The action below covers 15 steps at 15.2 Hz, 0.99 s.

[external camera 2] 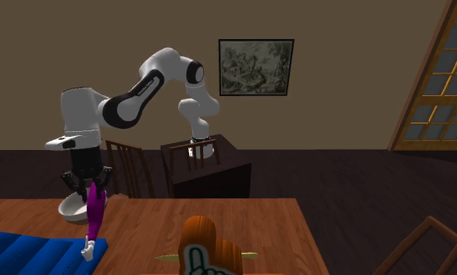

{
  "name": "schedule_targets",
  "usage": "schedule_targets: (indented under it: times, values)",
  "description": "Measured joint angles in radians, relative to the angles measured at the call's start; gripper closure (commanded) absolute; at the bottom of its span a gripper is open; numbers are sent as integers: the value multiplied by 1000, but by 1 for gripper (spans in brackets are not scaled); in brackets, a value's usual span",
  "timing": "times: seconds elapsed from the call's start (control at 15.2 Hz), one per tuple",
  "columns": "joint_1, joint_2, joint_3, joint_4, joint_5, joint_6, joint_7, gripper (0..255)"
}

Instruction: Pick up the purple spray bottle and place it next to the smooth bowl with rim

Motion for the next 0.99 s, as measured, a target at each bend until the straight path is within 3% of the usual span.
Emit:
schedule_targets:
  times: [0.99]
  values:
    - [-30,92,49,-57,89,140,-83,255]
